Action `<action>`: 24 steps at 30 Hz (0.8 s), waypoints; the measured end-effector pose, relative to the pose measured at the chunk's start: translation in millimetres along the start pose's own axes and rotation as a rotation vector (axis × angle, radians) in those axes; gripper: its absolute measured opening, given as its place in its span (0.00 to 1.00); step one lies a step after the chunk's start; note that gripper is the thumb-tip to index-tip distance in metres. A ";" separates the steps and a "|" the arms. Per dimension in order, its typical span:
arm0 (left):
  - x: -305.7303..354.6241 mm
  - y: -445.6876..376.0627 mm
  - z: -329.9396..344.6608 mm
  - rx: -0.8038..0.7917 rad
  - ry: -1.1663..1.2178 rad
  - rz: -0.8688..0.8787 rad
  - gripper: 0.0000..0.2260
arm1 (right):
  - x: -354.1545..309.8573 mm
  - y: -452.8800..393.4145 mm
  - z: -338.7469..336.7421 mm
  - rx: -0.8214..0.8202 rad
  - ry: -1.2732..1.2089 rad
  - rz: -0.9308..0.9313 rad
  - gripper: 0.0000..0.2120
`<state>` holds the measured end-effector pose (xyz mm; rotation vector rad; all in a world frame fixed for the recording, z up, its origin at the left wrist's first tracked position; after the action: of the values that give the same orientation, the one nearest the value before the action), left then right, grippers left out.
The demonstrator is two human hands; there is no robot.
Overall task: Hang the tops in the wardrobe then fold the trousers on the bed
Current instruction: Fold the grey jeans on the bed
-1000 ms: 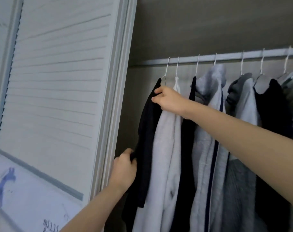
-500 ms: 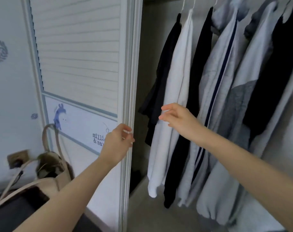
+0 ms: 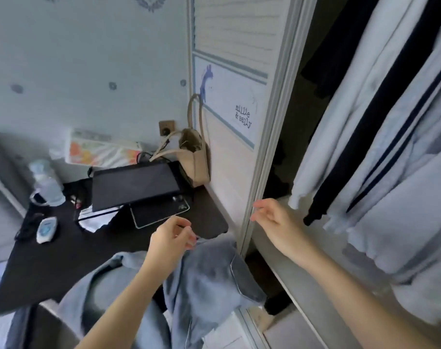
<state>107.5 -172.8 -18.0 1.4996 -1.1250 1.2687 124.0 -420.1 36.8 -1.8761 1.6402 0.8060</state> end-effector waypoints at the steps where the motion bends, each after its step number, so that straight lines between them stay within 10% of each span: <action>1: -12.4 17.2 -4.9 0.035 0.018 -0.023 0.06 | 4.6 8.6 12.6 -0.028 -0.019 -0.004 0.09; 11: -86.0 85.5 -39.3 0.123 -0.288 -0.181 0.06 | 96.3 59.4 144.2 -0.227 -0.194 0.352 0.07; 17: -82.3 28.6 -25.7 0.019 -0.673 0.050 0.13 | 173.6 49.0 174.1 -0.035 -0.369 0.965 0.11; 24: -96.2 7.3 -13.7 -0.004 -1.021 0.112 0.23 | 205.2 29.4 180.8 0.084 -0.591 1.161 0.30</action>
<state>89.6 -150.8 -111.2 2.1716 -1.8434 0.4986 95.7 -434.7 -236.4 -0.3597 2.1780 1.4853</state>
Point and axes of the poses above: each hand's wrist, its own y-axis away from the middle knuckle, its own z-axis out of the palm, x = y × z, the point moved 3 cm from there along -y, towards the middle knuckle, and after that the axes turned 12 degrees about y, right-handed, at the moved point
